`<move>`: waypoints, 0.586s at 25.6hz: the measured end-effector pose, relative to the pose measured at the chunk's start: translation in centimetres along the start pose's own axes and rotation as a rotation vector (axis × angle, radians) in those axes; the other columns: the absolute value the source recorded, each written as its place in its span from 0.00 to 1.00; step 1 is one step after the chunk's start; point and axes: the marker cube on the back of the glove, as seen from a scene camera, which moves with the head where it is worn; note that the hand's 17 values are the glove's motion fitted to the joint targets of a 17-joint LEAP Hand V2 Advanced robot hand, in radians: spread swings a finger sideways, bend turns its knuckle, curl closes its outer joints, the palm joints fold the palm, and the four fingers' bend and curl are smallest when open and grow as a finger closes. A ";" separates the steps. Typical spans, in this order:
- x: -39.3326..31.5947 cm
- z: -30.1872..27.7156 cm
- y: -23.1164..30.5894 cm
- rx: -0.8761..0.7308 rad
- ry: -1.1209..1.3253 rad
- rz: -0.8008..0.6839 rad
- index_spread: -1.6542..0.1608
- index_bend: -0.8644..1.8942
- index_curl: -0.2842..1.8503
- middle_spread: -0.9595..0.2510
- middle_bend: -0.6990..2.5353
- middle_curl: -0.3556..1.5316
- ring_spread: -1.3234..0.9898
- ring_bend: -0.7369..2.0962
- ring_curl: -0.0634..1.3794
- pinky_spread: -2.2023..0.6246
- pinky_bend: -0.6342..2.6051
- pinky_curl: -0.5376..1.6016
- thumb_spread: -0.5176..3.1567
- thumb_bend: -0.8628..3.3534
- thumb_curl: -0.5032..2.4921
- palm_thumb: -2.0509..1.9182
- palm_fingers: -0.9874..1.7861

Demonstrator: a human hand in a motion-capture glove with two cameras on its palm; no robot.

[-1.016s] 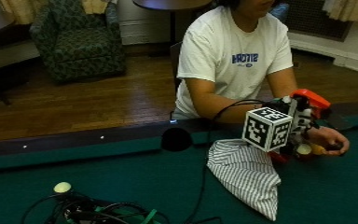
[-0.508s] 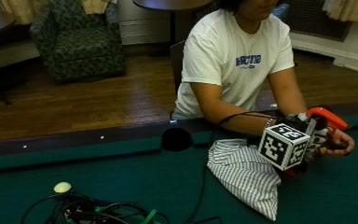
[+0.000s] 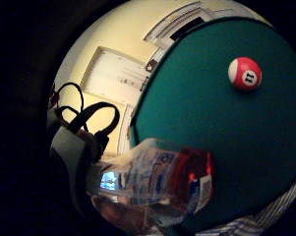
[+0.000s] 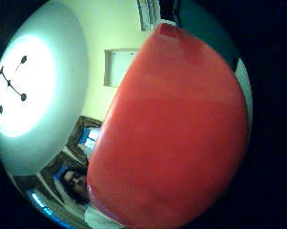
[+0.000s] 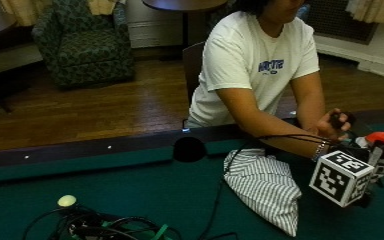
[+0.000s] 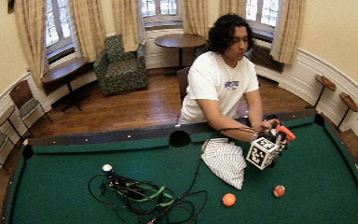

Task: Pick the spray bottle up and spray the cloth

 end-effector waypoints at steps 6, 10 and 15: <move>0.5 0.6 -3.2 -0.029 -0.022 0.044 0.76 0.45 0.43 0.62 0.39 0.51 0.48 0.51 0.40 0.67 0.35 0.45 0.23 0.20 0.45 0.75 0.85; 0.9 0.7 -4.4 -0.006 -0.047 0.062 0.76 0.45 0.43 0.62 0.39 0.51 0.48 0.51 0.40 0.67 0.35 0.45 0.22 0.20 0.46 0.75 0.85; 0.8 1.4 -4.7 -0.013 -0.037 0.074 0.76 0.45 0.43 0.62 0.39 0.51 0.48 0.51 0.40 0.67 0.35 0.45 0.22 0.20 0.46 0.75 0.85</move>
